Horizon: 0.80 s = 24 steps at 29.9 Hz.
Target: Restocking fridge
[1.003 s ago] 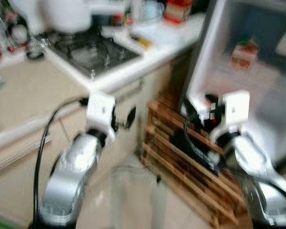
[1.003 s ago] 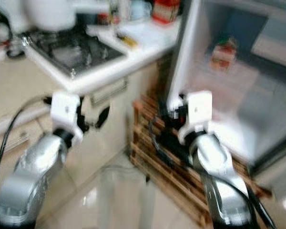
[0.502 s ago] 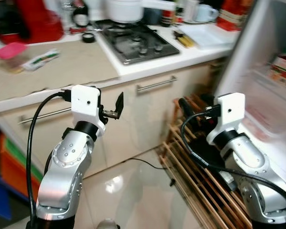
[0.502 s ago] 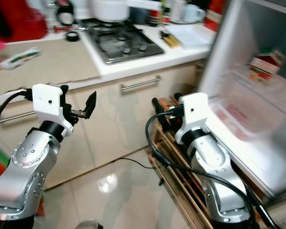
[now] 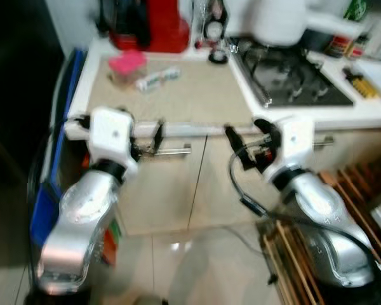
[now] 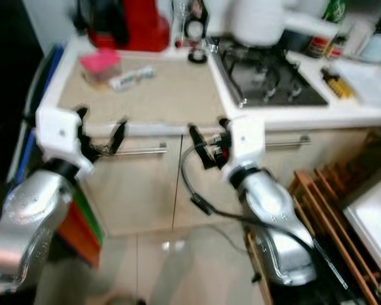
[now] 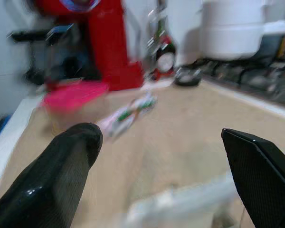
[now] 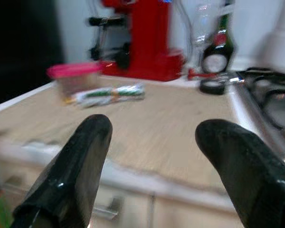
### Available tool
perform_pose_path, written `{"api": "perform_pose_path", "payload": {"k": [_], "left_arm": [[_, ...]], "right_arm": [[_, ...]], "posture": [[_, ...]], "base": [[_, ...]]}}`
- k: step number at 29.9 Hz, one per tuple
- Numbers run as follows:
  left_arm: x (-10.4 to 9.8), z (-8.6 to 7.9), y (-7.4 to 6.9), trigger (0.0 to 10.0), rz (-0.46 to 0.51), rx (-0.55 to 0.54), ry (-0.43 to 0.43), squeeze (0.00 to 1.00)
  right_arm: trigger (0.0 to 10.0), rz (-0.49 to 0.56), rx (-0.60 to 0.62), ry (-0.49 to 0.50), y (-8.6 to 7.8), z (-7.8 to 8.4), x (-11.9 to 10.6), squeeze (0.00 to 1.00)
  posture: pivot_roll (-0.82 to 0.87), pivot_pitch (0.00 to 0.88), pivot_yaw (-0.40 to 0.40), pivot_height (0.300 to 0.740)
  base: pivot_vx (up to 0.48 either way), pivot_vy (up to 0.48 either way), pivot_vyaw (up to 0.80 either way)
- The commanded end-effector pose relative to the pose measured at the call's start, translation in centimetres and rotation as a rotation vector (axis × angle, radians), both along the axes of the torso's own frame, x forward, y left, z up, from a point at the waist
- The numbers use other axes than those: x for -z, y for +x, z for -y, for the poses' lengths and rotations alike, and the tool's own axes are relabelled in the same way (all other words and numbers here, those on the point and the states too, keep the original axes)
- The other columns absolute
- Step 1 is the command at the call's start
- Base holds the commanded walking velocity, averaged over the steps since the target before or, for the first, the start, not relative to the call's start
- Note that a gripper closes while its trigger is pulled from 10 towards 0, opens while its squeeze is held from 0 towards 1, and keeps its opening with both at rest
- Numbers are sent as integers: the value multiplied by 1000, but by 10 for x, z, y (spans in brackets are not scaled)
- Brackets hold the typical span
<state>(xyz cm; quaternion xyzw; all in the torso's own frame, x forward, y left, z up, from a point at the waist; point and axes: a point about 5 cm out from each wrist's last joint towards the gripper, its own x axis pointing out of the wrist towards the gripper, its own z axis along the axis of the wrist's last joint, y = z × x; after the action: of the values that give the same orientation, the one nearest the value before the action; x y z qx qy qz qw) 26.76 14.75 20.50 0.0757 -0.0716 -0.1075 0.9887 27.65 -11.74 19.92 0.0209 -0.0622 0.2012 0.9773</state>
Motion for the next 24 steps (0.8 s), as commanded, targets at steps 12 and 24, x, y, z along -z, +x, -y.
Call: {"api": "perform_pose_path", "payload": {"k": [12, 24], "left_arm": [[-12, 14, 2, 10000, 37, 60, 43, 0], [-23, -3, 12, 10000, 34, -45, 180, 0]], "right_arm": [[10000, 70, 14, 20, 8, 15, -21, 0], [10000, -2, -75, 35, -1, 19, -8, 0]], "posture": [[52, 17, -41, 740], [63, 5, -58, 740]], "base": [[365, 0, 0], [0, 0, 0]]}}
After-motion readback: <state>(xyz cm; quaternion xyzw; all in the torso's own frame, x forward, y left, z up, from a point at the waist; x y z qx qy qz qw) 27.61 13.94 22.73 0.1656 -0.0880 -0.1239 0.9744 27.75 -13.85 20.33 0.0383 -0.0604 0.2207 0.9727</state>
